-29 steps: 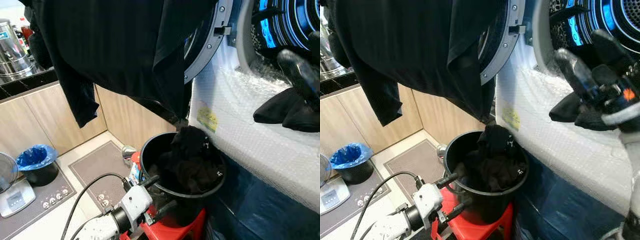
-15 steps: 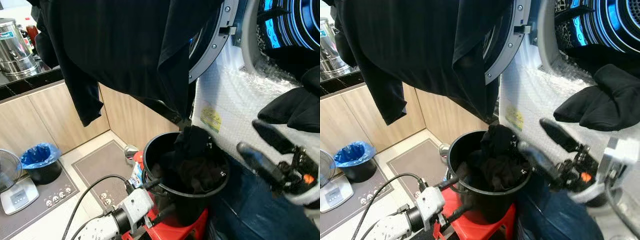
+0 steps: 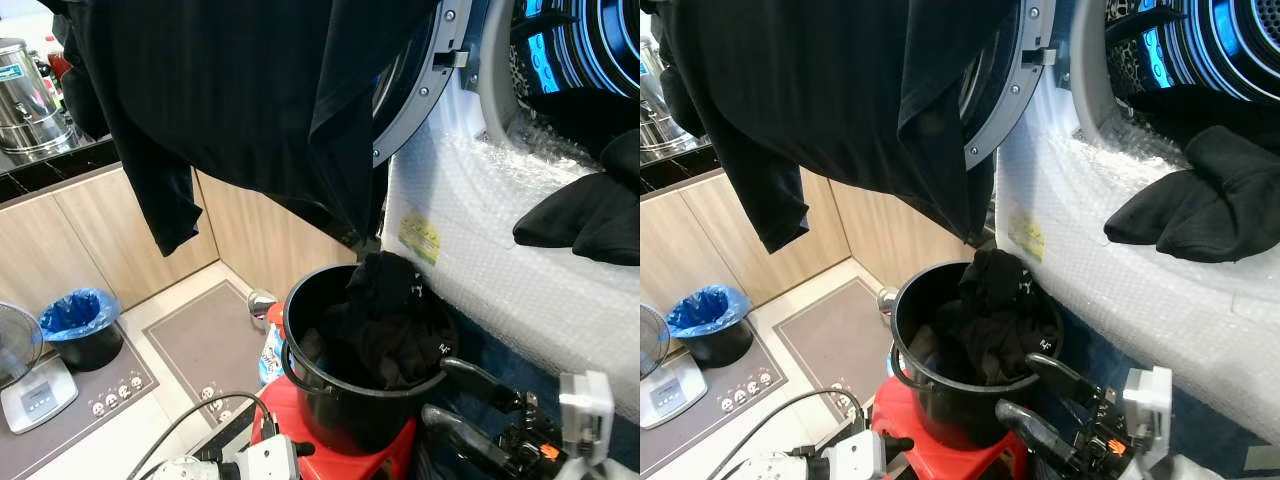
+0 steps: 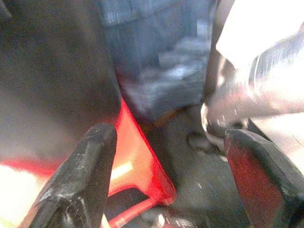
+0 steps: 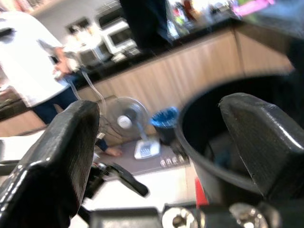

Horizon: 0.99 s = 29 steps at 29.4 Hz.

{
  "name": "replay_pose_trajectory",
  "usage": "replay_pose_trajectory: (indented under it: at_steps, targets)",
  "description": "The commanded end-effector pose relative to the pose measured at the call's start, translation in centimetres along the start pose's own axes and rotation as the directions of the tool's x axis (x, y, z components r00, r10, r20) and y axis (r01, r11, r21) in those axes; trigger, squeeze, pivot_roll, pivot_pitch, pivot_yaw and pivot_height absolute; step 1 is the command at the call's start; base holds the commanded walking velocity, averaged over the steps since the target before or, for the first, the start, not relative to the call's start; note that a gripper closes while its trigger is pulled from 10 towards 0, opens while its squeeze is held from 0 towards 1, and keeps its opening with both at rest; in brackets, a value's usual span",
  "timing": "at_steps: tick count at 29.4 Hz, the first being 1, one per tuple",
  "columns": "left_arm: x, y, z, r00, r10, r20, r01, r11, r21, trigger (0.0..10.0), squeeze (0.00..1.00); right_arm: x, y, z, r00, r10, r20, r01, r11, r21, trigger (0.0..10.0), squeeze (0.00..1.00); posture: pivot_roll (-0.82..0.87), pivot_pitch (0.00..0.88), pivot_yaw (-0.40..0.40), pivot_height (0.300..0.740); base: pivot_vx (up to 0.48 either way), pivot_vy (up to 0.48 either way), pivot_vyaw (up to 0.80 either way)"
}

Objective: Clothes washing

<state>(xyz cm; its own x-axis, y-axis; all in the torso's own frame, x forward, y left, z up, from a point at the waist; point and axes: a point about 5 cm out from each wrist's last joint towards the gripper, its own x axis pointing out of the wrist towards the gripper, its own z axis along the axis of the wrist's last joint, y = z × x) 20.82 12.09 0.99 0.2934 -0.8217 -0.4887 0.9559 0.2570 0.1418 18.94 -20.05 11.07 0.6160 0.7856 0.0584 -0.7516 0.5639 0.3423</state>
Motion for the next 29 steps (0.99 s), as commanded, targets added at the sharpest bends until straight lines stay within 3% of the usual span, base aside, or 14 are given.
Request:
replay_pose_trajectory:
  at_steps: [1, 4, 14, 16, 20, 22, 23, 25, 29]
  targets:
    - [0.1, -0.2, -1.0, 0.998, 0.002, -0.056, -0.002, 1.0, 0.013, 10.0, 0.0, -0.2, -0.6, -1.0, 0.998, -0.056, -0.017, 0.056, 0.998, -0.004, 10.0, 0.0, -0.14, 0.064, 0.082, 0.74, 0.0, 0.0, 0.0]
    - [0.8, 0.0, -2.4, 0.99, 0.088, -0.113, -0.091, 0.996, -0.021, 10.0, 0.0, -0.8, -2.4, -3.6, 0.977, -0.209, -0.048, 0.21, 0.977, 0.034, 10.0, 0.0, -0.15, 0.057, 0.081, 0.74, 0.0, 0.0, 0.0]
    - [1.4, 1.0, -3.9, 0.951, 0.26, -0.168, -0.277, 0.957, -0.089, 10.0, 0.0, -1.3, -4.7, -6.7, 0.907, -0.416, -0.069, 0.42, 0.906, 0.048, 10.0, 0.0, -0.16, 0.044, 0.075, 0.74, 0.0, 0.0, 0.0]
    - [1.5, 1.3, -4.3, 0.929, 0.316, -0.192, -0.34, 0.934, -0.111, 10.0, 0.0, -1.6, -5.5, -8.0, 0.866, -0.492, -0.094, 0.496, 0.867, 0.038, 10.0, 0.0, -0.16, 0.04, 0.074, 0.74, 0.0, 0.0, 0.0]
    - [1.8, 1.5, -4.5, 0.91, 0.359, -0.206, -0.392, 0.908, -0.149, 10.0, 0.0, -1.7, -5.9, -9.2, 0.839, -0.532, -0.111, 0.539, 0.841, 0.04, 10.0, 0.0, -0.16, 0.039, 0.072, 0.74, 0.0, 0.0, 0.0]
    - [1.9, 1.5, -4.9, 0.889, 0.393, -0.236, -0.432, 0.891, -0.142, 10.0, 0.0, -2.0, -6.2, -10.7, 0.795, -0.588, -0.148, 0.598, 0.8, 0.037, 10.0, 0.0, -0.15, 0.04, 0.073, 0.74, 0.0, 0.0, 0.0]
    - [1.9, 1.5, -4.9, 0.889, 0.393, -0.236, -0.432, 0.891, -0.142, 10.0, 0.0, -2.0, -6.2, -10.7, 0.795, -0.588, -0.148, 0.598, 0.8, 0.037, 10.0, 0.0, -0.15, 0.04, 0.073, 0.74, 0.0, 0.0, 0.0]
    - [2.1, 1.4, -5.3, 0.865, 0.425, -0.268, -0.475, 0.866, -0.159, 10.0, 0.0, -2.3, -6.3, -12.0, 0.755, -0.629, -0.186, 0.646, 0.763, 0.04, 10.0, 0.0, -0.15, 0.041, 0.073, 0.74, 0.0, 0.0, 0.0]
    - [2.3, 1.0, -5.7, 0.846, 0.439, -0.303, -0.5, 0.851, -0.163, 10.0, 0.0, -2.8, -6.6, -13.2, 0.697, -0.68, -0.227, 0.703, 0.711, 0.03, 10.0, 0.0, -0.14, 0.047, 0.075, 0.74, 0.0, 0.0, 0.0]
